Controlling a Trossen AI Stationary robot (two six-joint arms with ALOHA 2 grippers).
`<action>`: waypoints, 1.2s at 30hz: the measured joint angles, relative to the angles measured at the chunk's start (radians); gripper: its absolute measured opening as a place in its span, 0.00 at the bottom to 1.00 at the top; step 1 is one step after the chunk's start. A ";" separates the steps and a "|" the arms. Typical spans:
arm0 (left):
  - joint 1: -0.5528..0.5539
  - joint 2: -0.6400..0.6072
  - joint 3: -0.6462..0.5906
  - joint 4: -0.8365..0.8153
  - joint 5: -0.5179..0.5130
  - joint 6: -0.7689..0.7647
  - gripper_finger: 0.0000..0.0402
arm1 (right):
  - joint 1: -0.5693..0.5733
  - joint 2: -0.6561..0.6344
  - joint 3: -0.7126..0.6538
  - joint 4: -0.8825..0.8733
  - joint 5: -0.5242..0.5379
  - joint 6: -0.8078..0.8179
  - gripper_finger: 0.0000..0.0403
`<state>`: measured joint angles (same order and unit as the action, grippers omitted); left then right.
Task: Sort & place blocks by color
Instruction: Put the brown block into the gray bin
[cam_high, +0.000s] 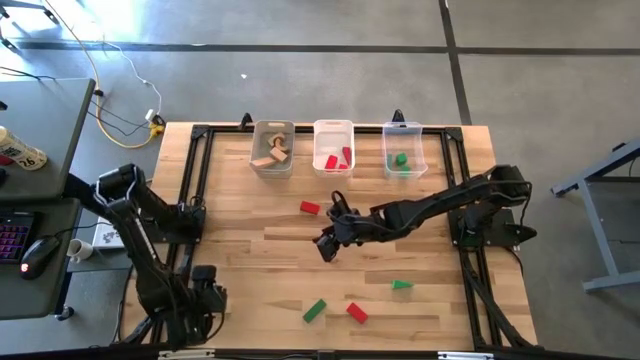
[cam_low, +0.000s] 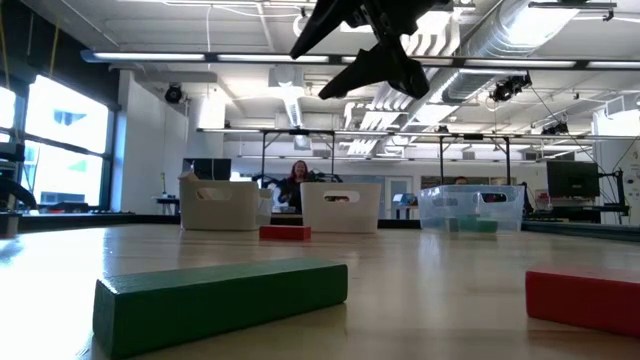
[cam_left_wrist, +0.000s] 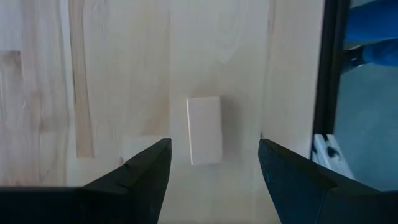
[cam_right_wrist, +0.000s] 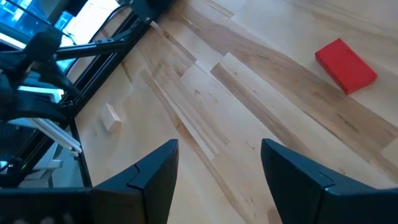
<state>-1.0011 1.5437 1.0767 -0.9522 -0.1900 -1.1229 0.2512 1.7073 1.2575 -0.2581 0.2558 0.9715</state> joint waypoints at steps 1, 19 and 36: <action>-0.002 0.009 0.000 0.001 -0.001 0.000 0.57 | 0.004 0.000 0.000 0.000 0.000 0.004 0.53; 0.006 0.202 -0.018 0.063 0.064 0.035 0.57 | 0.093 0.000 0.000 0.000 0.041 0.023 0.53; 0.022 0.200 -0.157 0.234 0.148 0.095 0.52 | 0.145 0.000 0.000 -0.008 0.108 0.024 0.53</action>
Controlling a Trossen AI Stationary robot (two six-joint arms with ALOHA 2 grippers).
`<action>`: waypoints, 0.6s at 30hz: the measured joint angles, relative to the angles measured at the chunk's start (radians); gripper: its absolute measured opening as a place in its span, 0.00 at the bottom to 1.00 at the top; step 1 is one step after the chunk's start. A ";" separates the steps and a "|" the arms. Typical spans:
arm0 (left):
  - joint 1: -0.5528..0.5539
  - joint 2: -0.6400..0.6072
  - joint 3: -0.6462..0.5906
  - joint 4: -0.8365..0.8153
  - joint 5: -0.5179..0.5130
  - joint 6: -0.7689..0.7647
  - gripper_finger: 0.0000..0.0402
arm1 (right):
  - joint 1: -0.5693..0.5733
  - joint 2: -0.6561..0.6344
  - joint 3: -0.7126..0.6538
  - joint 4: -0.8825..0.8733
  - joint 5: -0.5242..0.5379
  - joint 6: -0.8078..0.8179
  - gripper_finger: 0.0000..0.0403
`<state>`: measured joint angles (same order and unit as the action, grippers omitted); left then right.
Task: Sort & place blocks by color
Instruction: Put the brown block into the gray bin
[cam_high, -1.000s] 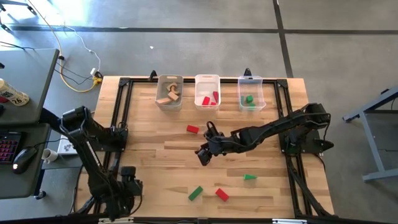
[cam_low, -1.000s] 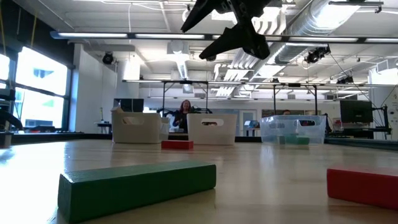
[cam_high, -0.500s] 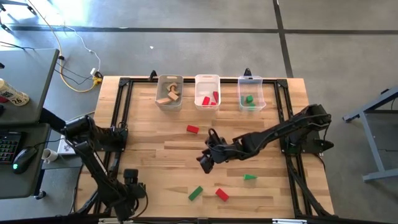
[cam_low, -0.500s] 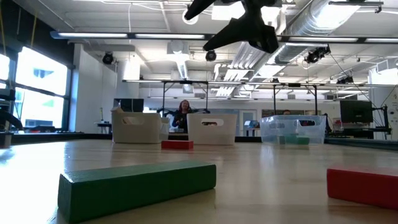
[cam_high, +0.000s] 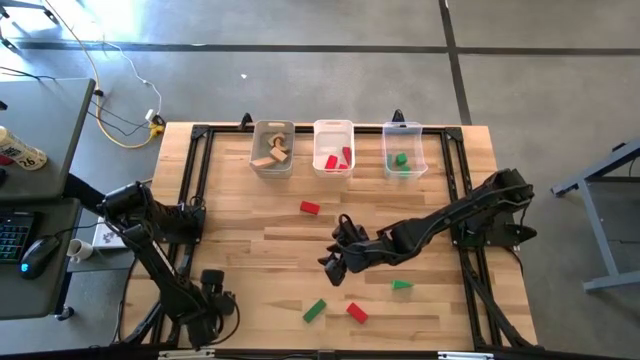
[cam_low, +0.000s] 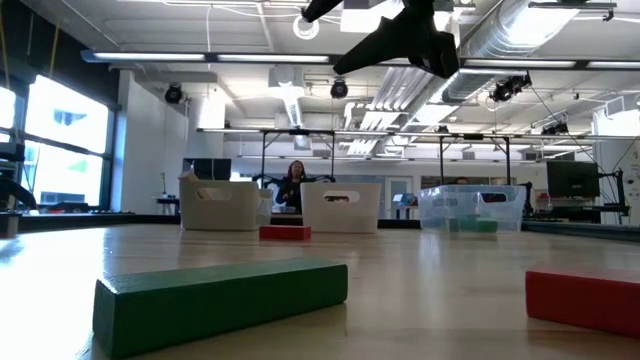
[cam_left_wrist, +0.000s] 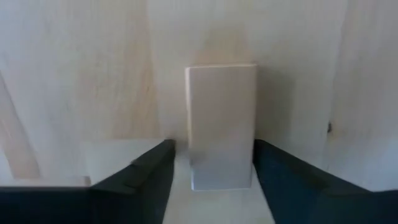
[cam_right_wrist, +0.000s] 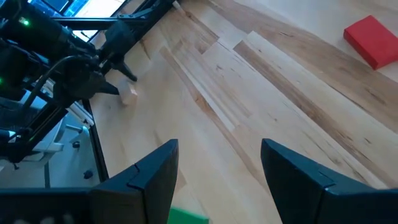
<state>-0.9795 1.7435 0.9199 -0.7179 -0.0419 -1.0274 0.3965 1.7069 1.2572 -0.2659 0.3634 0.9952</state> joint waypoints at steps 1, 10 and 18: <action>0.001 0.000 0.000 0.004 0.002 0.008 0.48 | 0.000 0.000 0.000 0.000 0.000 0.002 0.53; 0.006 -0.011 -0.002 0.004 -0.013 0.019 0.24 | 0.007 0.000 0.000 0.000 -0.053 0.038 0.53; 0.060 -0.131 -0.006 -0.028 -0.146 0.010 0.24 | 0.044 0.000 0.000 -0.088 -0.058 0.101 0.53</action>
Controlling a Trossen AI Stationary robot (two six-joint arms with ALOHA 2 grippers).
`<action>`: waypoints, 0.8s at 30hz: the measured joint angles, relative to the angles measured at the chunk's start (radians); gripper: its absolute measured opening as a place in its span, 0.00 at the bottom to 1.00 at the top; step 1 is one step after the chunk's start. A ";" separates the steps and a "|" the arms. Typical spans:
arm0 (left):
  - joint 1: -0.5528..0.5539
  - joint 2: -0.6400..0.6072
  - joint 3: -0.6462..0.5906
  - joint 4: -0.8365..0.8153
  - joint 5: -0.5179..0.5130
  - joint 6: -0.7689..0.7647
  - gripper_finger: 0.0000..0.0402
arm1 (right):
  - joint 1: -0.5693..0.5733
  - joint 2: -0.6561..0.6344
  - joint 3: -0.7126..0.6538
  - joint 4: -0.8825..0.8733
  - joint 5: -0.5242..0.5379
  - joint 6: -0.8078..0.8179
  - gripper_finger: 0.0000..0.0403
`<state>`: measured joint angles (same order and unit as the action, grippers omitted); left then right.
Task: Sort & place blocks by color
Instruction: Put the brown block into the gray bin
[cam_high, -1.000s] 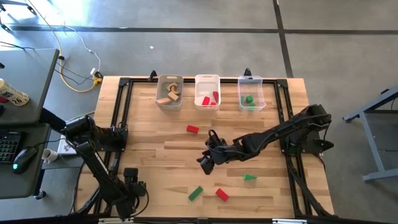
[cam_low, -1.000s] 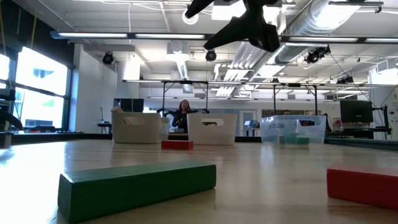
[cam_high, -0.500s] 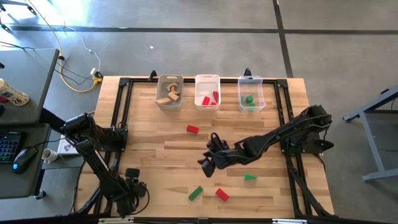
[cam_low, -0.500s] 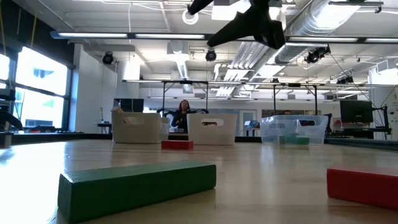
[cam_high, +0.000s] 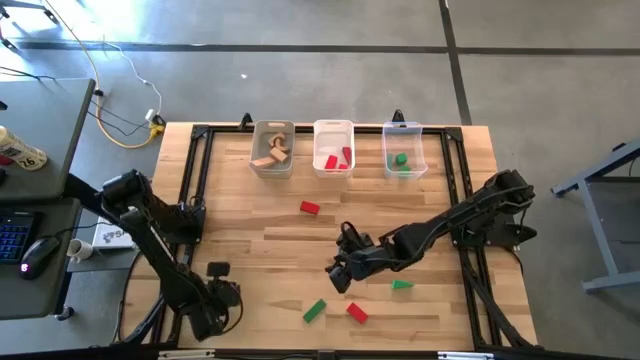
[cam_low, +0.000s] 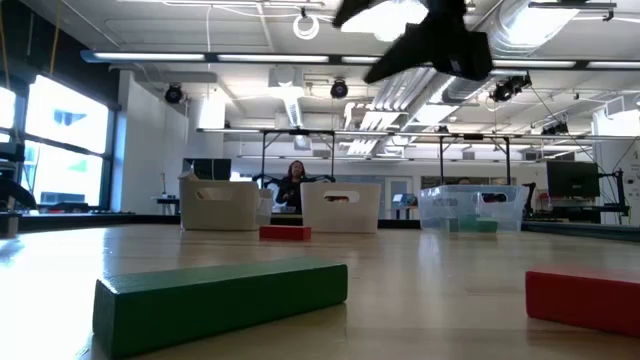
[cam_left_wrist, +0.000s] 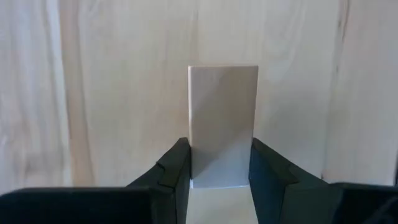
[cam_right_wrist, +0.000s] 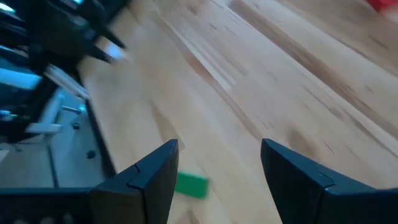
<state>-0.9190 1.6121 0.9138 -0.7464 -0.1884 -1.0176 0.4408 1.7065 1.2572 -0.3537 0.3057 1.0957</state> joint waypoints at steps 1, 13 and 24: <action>0.010 -0.016 0.000 -0.007 -0.008 0.000 0.24 | 0.004 0.000 0.000 -0.027 0.000 0.019 0.53; 0.241 -0.181 0.002 -0.010 -0.150 0.220 0.25 | 0.075 0.000 0.000 -0.299 -0.099 0.155 0.53; 0.535 -0.215 0.003 -0.008 -0.164 0.498 0.26 | 0.163 0.000 0.000 -0.497 -0.214 0.077 0.53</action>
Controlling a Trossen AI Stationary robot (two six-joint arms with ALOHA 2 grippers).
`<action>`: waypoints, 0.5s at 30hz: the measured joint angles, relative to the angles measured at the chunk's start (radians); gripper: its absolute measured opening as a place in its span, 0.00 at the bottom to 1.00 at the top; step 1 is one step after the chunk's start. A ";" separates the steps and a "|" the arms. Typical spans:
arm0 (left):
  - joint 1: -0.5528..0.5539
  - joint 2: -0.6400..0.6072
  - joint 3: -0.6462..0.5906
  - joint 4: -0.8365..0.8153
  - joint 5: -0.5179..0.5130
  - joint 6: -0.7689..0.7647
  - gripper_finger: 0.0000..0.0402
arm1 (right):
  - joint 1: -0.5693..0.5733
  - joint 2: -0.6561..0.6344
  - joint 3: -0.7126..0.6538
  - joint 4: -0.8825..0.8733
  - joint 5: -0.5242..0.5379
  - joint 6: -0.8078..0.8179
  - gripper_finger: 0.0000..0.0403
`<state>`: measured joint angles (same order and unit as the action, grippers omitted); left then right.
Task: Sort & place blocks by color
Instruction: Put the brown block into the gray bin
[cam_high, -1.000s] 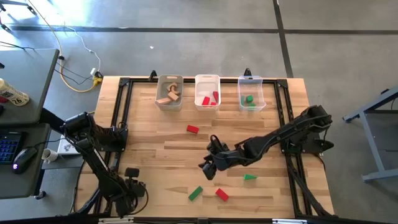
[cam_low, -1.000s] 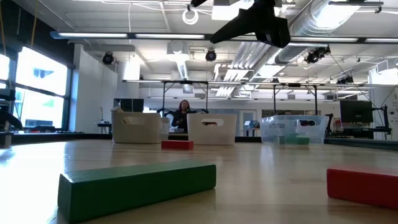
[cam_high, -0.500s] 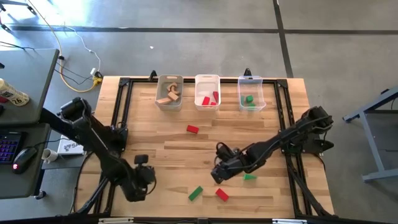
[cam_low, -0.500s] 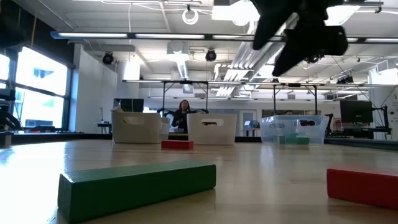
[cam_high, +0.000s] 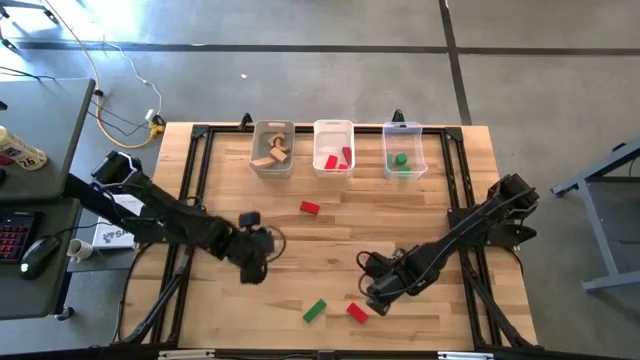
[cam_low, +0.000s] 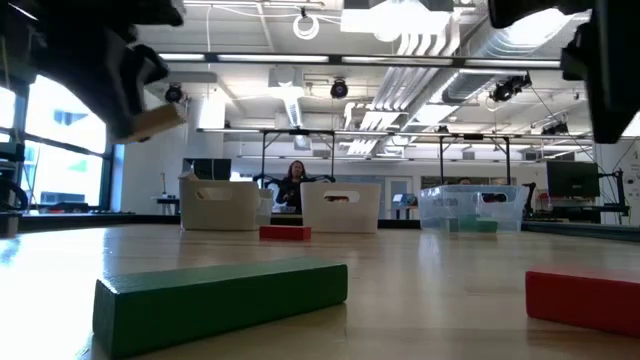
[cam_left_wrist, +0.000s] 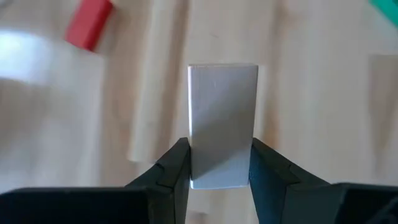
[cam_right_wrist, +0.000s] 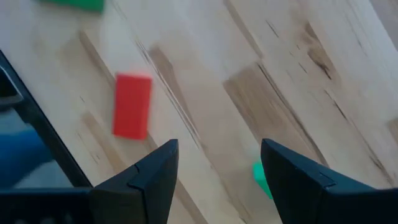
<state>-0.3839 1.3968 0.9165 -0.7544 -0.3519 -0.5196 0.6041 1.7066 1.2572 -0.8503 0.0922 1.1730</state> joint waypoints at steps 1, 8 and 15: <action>0.028 0.000 0.000 0.001 0.001 0.024 0.26 | 0.006 0.000 0.000 -0.012 -0.001 -0.005 0.53; 0.239 -0.009 0.000 0.021 0.030 0.185 0.26 | 0.020 0.000 0.000 -0.063 -0.022 -0.056 0.53; 0.480 -0.043 0.001 0.069 0.095 0.331 0.26 | 0.020 0.000 -0.001 -0.090 -0.042 -0.162 0.53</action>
<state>0.0959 1.3540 0.9173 -0.6850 -0.2566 -0.1889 0.6239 1.7065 1.2564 -0.9405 0.0503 1.0109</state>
